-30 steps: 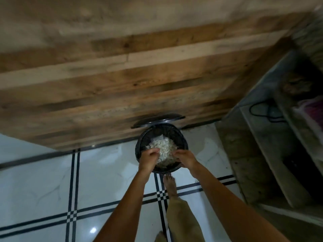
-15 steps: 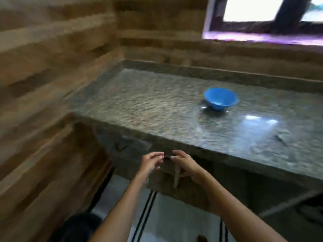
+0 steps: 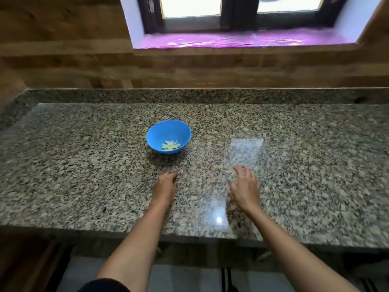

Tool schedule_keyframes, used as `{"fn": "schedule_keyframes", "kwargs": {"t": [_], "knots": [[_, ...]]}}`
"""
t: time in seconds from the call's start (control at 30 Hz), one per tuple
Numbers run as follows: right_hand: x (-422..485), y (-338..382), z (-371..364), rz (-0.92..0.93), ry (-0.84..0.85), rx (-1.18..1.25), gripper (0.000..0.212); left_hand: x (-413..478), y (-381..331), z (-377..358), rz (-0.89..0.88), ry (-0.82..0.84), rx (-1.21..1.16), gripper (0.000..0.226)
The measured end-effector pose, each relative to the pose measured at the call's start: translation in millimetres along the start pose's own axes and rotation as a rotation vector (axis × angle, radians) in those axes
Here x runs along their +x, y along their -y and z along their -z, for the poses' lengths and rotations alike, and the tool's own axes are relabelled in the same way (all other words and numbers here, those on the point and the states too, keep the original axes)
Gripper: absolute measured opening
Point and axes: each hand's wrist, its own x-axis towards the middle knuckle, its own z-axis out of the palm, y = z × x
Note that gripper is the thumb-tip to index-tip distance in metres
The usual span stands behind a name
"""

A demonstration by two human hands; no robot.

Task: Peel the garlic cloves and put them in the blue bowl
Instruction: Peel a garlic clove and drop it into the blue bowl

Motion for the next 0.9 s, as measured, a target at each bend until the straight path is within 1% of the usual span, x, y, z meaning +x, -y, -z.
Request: {"fn": "schedule_keyframes", "kwargs": {"t": [0.07,0.13,0.17,0.23,0.27,0.3,0.33,0.43,0.47,0.53,0.57,0.6,0.67,0.7,0.73,0.77,0.83,0.87,0.9], "knots": [[16.8,-15.9,3.3,-0.089,-0.048,-0.104,0.053,-1.5,11.7,-1.3,-0.14,-0.108,0.074,0.032],[31.4,-25.6,4.8,-0.174,-0.021,-0.152,0.051,3.3,16.1,4.0,-0.254,-0.195,0.117,0.023],[36.0,-27.7,3.4,-0.19,0.012,-0.152,0.047,7.4,12.0,10.8,-0.274,-0.232,0.072,0.02],[46.4,-29.6,-3.1,-0.164,0.03,-0.095,0.035,28.2,-5.4,30.8,-0.282,-0.376,-0.067,0.017],[50.4,-29.6,-6.2,-0.151,0.02,-0.05,0.031,42.7,-17.8,44.2,-0.254,-0.441,-0.138,0.017],[53.6,-28.3,-7.2,-0.162,0.014,-0.008,0.028,61.1,-27.6,55.8,-0.209,-0.469,-0.166,0.017],[55.6,-25.5,-7.9,-0.18,0.015,0.04,0.025,79.7,-32.6,64.9,-0.157,-0.461,-0.158,0.018],[59.8,-13.5,-3.4,-0.258,0.007,0.276,0.02,123.4,-36.5,75.0,0.0,-0.287,-0.088,0.023],[61.5,-7.3,-2.1,-0.28,-0.009,0.38,0.018,128.2,-41.4,76.4,0.01,-0.275,-0.088,0.026],[65.2,3.0,-4.9,-0.311,-0.029,0.586,0.013,119.0,-56.8,72.4,-0.088,-0.327,-0.192,0.025],[66.9,9.9,-8.4,-0.327,-0.021,0.662,0.013,107.0,-67.0,65.9,-0.132,-0.295,-0.298,0.022],[66.8,16.9,-12.6,-0.341,-0.011,0.736,0.013,92.3,-74.8,54.8,-0.134,-0.171,-0.41,0.019],[63.4,31.3,-22.2,-0.354,0.015,0.92,0.013,61.6,-84.6,24.8,-0.047,0.232,-0.647,0.015],[61.1,37.3,-26.4,-0.346,0.036,0.989,0.014,49.1,-86.4,11.0,0.003,0.362,-0.734,0.013],[59.8,42.8,-30.4,-0.338,0.052,1.03,0.016,41.4,-87.5,0.3,0.045,0.401,-0.799,0.014],[58.5,46.4,-34.2,-0.329,0.061,1.052,0.017,38.1,-87.9,-6.7,0.088,0.38,-0.86,0.014],[55.5,49.2,-38.8,-0.308,0.056,1.082,0.018,35.9,-89.6,-9.2,0.161,0.27,-0.928,0.008],[54.4,49.0,-39.4,-0.302,0.047,1.093,0.018,36.8,-89.6,-9.1,0.167,0.253,-0.946,0.006],[51.8,48.8,-40.6,-0.295,0.04,1.103,0.018,36.4,-88.3,-7.9,0.164,0.268,-0.971,0.007]]}}
